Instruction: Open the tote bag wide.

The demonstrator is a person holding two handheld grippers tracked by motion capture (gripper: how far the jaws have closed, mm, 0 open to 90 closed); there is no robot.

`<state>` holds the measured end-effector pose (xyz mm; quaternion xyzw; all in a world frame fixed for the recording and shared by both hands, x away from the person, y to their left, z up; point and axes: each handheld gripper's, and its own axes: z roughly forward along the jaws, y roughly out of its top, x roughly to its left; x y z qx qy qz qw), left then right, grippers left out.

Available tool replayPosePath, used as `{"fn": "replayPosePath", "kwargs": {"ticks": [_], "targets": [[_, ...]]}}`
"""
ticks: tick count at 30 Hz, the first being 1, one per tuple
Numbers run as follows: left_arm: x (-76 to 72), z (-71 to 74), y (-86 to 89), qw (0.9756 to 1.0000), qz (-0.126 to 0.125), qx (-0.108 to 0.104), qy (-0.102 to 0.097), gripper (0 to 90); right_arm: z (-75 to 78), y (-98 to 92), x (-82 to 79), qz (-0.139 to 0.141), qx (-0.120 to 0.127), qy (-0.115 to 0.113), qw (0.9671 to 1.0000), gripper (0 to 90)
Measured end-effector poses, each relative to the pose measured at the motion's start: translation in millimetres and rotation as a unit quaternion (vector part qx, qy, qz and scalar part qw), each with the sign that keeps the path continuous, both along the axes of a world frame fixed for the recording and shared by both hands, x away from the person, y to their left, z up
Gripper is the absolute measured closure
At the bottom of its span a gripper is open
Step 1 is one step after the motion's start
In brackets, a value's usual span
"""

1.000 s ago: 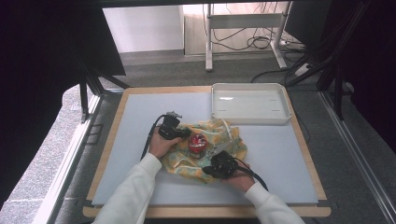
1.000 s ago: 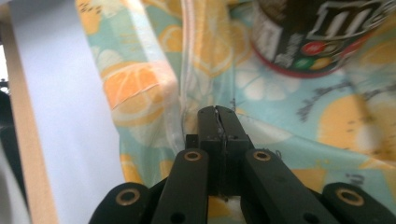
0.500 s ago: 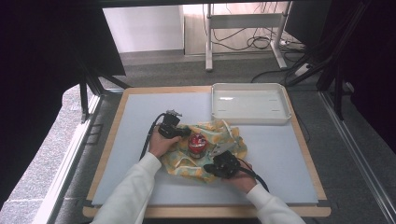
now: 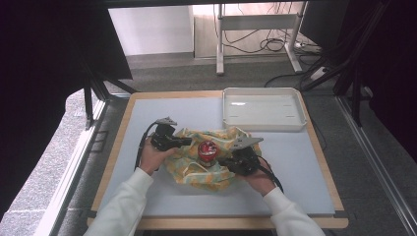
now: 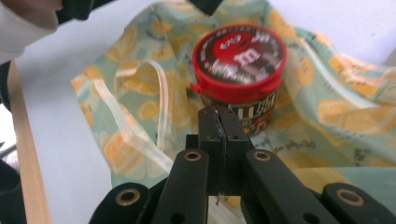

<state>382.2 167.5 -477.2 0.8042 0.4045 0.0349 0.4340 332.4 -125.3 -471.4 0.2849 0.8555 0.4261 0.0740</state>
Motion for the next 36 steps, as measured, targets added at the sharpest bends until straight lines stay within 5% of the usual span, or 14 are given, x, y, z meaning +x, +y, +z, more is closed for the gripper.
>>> {"fn": "replayPosePath", "kwargs": {"ticks": [14,29,31,36], "targets": [[-45.5,6.1,25.3,0.9996,0.017,-0.008,-0.022,89.9,19.6,-6.9,9.0,-0.026,0.029,-0.014,0.9991,89.3],[-63.1,4.0,33.2,0.9986,0.030,0.002,-0.043,84.0,23.5,-11.4,14.0,-0.041,0.034,-0.015,0.9985,86.6],[-63.8,4.2,35.1,0.9983,0.037,0.003,-0.045,77.3,23.8,-12.2,13.6,-0.043,0.034,-0.017,0.9983,81.2],[-66.7,4.1,36.3,0.9965,0.067,0.019,-0.047,42.3,26.7,-14.3,12.3,-0.050,0.038,-0.026,0.9977,60.3]]}}
